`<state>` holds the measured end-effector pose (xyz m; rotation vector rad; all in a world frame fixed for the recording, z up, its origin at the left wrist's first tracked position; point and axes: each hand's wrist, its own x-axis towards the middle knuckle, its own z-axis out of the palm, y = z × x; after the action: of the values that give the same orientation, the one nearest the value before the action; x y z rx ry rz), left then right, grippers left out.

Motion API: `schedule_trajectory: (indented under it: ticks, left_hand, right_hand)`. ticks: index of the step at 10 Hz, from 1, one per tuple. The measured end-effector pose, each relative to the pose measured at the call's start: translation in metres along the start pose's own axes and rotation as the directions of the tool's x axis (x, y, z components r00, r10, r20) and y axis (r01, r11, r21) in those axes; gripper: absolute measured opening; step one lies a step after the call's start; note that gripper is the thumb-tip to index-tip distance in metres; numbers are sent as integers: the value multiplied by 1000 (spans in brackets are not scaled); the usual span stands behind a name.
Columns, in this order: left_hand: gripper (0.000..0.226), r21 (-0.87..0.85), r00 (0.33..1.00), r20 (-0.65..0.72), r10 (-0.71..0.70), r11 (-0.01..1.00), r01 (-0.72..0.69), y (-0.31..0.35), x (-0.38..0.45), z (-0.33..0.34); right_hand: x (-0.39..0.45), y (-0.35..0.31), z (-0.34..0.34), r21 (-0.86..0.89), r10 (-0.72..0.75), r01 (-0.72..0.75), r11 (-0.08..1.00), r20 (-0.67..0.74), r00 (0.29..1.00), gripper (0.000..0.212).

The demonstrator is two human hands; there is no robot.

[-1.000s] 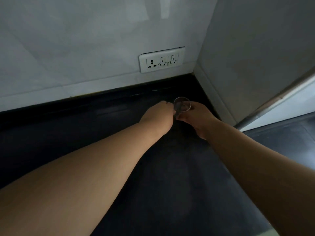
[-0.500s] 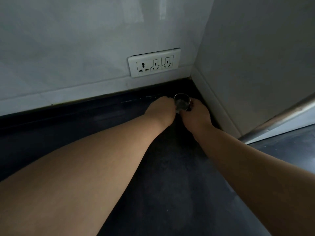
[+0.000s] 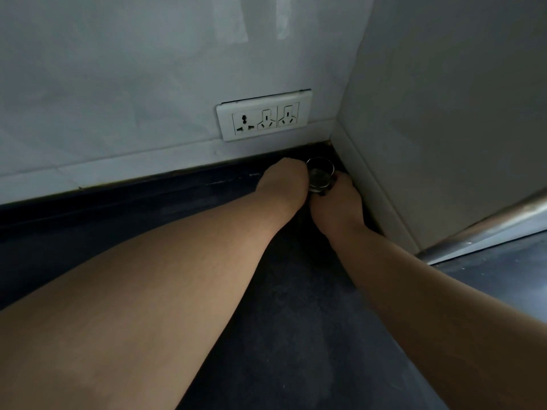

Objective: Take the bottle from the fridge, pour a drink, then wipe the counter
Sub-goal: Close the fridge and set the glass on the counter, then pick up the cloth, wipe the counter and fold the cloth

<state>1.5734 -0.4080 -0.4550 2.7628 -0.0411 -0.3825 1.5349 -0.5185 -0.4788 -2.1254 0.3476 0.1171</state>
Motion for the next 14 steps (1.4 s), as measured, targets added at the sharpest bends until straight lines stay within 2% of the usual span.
schedule_trajectory:
  ticks: [1,2,3,4,5,6,7,8,9,10,11,13,14]
  left_hand:
    - [26,3,991,-136,15,1000,-15,-1,-2,1]
    - [26,-19,992,-123,16,1000,-19,0,7,0]
    - [25,-2,1000,9,23,1000,-23,1,12,-3]
    - [23,-12,999,6,35,999,-35,-2,13,-3]
    - [23,-25,997,-66,49,998,-50,-2,3,1]
    - [28,-63,998,-57,21,998,-25,2,-15,-2]
    - [34,-57,999,-32,43,997,-45,-1,-44,-10]
    - [46,-46,998,-19,67,997,-68,-2,-92,-21]
    - [44,18,993,-39,115,993,-114,0,-152,-27]
    - [46,54,993,-48,110,993,-107,-7,-213,-30]
    - [50,57,999,-22,31,998,-30,-19,-263,-36]
    - [52,22,994,30,-108,994,107,-36,-329,-54]
    - [53,29,986,12,-166,986,166,-36,-356,-65]
  right_hand:
    - [2,-4,1,35,17,-18,999,8,1000,48]
    - [7,-4,0,41,12,-14,999,45,999,39]
    - [7,-4,-4,45,0,-4,999,88,996,46]
    - [5,-8,-9,36,-4,-1,999,143,990,49]
    - [1,-12,-14,36,-11,6,999,142,990,33]
    - [-15,-15,-22,70,-13,2,998,154,988,22]
    - [-40,-16,-33,47,-7,-1,999,170,985,50]
    - [-75,-23,-45,-178,-8,38,983,170,985,52]
    - [-121,-28,-54,-323,-43,104,941,190,981,48]
    - [-171,-29,-64,-414,-66,153,897,216,974,53]
    - [-218,-25,-75,-465,-87,185,866,223,971,59]
    - [-280,-29,-90,-464,-51,150,873,218,975,58]
    - [-297,-39,-96,-460,-91,207,864,263,961,57]
